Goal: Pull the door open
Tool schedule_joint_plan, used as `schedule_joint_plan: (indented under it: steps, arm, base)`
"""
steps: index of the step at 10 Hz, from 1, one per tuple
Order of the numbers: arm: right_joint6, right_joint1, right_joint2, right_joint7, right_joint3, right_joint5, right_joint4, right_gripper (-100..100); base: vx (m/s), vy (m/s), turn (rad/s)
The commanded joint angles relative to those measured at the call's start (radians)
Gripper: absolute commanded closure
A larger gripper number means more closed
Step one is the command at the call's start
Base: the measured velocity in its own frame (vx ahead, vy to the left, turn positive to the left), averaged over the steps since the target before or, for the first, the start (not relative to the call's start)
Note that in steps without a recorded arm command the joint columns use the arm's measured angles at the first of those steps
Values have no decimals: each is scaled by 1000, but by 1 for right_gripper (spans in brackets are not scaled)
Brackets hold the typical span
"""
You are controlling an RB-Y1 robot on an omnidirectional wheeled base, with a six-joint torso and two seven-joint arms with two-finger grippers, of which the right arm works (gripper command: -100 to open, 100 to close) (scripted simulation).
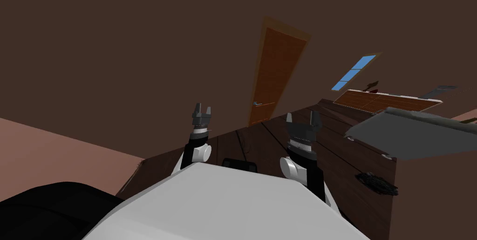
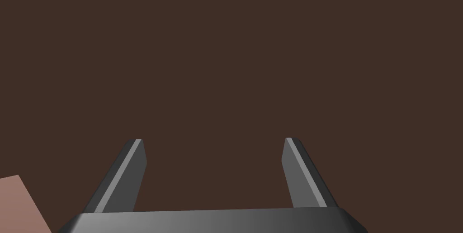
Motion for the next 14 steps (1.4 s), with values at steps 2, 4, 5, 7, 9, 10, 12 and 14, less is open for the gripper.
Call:
schedule_joint_plan:
  steps: [2,4,5,7,9,10,12,14]
  arm:
    - [-11,-13,-12,-6,2,0,49,-100]
    - [-22,-25,-23,-12,4,0,98,-100]
    - [-26,-30,-28,-14,5,0,119,-100]
    - [-36,-41,-37,-20,7,0,161,-100]
    - [-47,-54,-48,-26,10,0,213,-100]
    - [-53,-61,-54,-29,11,0,239,-100]
    - [-66,-75,-66,-36,13,0,297,-100]
    - [-79,-91,-79,-43,16,0,357,-100]
  base:
    - [71,-39,81]
    - [117,-31,85]
    - [87,-42,62]
    - [79,-42,66]
    - [80,-35,95]
    - [95,-52,80]
    - [84,-65,100]
    - [94,-62,92]
